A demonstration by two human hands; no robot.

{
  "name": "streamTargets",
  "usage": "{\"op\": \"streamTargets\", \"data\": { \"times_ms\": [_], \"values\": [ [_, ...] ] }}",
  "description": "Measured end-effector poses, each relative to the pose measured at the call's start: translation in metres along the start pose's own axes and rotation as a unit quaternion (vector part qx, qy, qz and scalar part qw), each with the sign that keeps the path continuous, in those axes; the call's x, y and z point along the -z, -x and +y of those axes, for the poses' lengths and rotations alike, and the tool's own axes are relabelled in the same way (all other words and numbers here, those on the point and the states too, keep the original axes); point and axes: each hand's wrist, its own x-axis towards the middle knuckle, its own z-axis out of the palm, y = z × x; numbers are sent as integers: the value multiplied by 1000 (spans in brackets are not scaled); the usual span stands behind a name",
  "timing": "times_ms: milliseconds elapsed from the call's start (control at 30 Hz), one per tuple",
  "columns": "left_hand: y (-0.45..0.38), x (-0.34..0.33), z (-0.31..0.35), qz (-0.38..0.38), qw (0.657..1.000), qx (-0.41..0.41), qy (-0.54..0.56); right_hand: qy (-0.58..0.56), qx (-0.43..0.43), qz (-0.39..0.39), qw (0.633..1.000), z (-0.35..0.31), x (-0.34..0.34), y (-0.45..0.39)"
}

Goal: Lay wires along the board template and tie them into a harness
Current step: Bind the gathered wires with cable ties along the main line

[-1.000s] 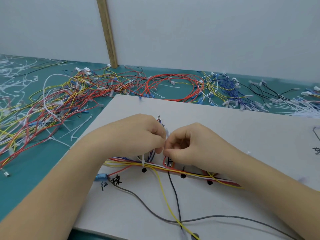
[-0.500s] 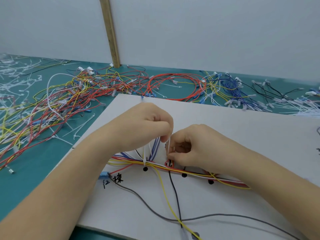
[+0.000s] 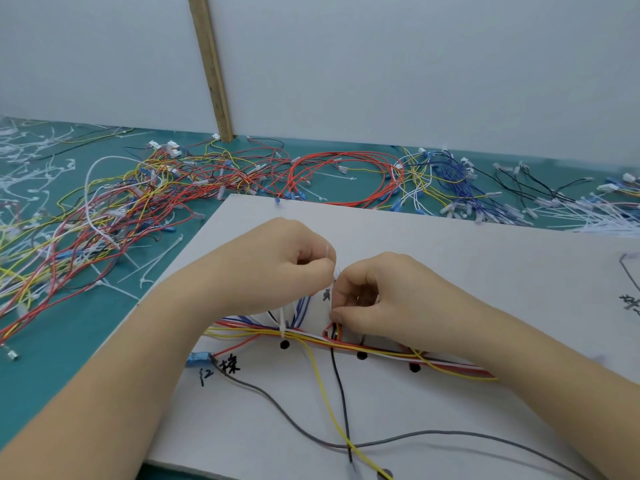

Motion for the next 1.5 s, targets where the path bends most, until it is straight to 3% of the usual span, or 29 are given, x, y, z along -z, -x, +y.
{"op": "streamTargets", "data": {
  "times_ms": [333, 633, 700, 767, 800, 867, 933, 967, 1067, 1167, 1500],
  "values": [
    [-2, -8, 11, 38, 997, -62, 23, 113, 2, -1, 994, -8, -2, -1],
    [-4, -10, 11, 30, 995, -73, 68, 117, -14, -9, 993, -6, -1, -2],
    [-4, -9, 10, 104, 987, -78, 98, 69, -5, -42, 997, -9, 3, 2],
    [-3, -5, 8, 241, 960, -92, 113, -59, -23, -64, 996, -7, 20, 6],
    [-3, -3, 6, 301, 943, -102, 102, -135, -34, -39, 990, -1, 34, 7],
    [-2, 0, 5, 368, 919, -120, 75, -191, -57, 118, 973, 24, 72, 7],
    [-1, -3, 6, 377, 915, -135, 57, -105, -124, 281, 946, 64, 114, 6],
    [0, -5, 8, 370, 917, -140, 43, -30, -180, 307, 934, 88, 131, 8],
    [-1, -9, 13, 351, 925, -146, 14, 205, -345, 193, 896, 165, 161, 26],
    [-4, -8, 19, 347, 928, -126, 48, 327, -400, 85, 852, 207, 165, 46],
    [-3, -8, 13, 329, 937, -111, -43, 358, -366, 78, 856, 230, 169, 50]
  ]
}}
